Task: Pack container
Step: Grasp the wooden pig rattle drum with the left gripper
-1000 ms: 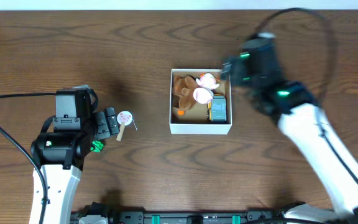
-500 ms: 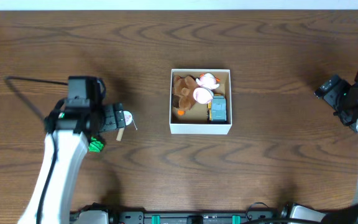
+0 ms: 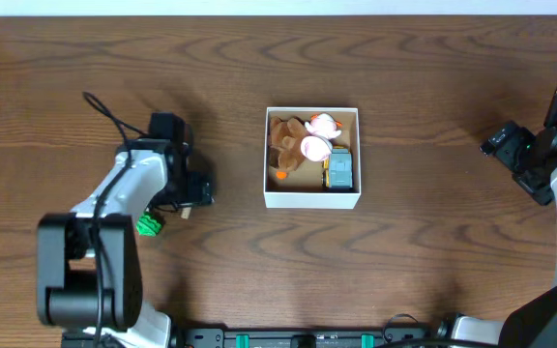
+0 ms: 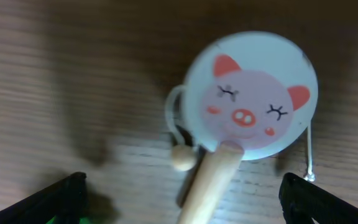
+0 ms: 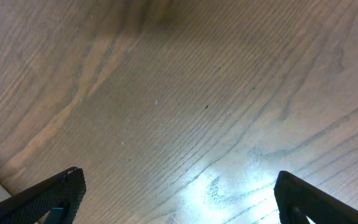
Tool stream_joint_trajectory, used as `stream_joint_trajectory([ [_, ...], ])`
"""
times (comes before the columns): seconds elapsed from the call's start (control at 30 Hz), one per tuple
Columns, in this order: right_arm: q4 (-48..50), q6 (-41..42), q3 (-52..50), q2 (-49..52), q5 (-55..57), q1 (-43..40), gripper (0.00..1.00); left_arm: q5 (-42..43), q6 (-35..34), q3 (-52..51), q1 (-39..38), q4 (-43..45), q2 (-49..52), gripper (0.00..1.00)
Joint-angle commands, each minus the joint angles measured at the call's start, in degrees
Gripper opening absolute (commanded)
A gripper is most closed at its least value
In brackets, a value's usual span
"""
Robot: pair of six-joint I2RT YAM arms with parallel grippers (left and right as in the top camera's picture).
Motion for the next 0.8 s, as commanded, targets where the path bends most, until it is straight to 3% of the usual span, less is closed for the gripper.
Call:
stream_joint_trajectory([
  [0.0,0.07,-0.72,-0.28,0.42,-0.31,-0.09,0.99,0.00,1.18,0.83,-1.20,0.00,2.54,0.98],
  [0.2,0.07,-0.96,-0.28,0.42,-0.31,-0.09,0.99,0.39,-0.90,0.46,-1.68,-0.42,3.56,0.99],
  [0.33,0.07,-0.96,-0.28,0.42,-0.28,-0.09,0.99,0.39,-0.98,0.46,-1.68,-1.11,3.56,0.70],
  [0.4,0.07,-1.33,-0.28,0.42,-0.31,-0.09,0.99,0.39,-0.98,0.46,-1.68,-1.51,3.56,0.47],
  [0.5,0.07,-1.36,-0.28,0.42,-0.28,-0.09,0.99,0.39,-0.96,0.46,-1.68,-1.92,3.56,0.28],
  [0.63,0.07,-1.36,-0.28,0.42,-0.28,-0.09,0.99,0.39,-0.96,0.46,-1.68,-2.12,3.56,0.09],
  [0.77,0.07,-1.38,-0.28,0.42,-0.28,-0.09,0.99,0.37,-0.98,0.46,-1.68,-2.10,3.56,0.06],
])
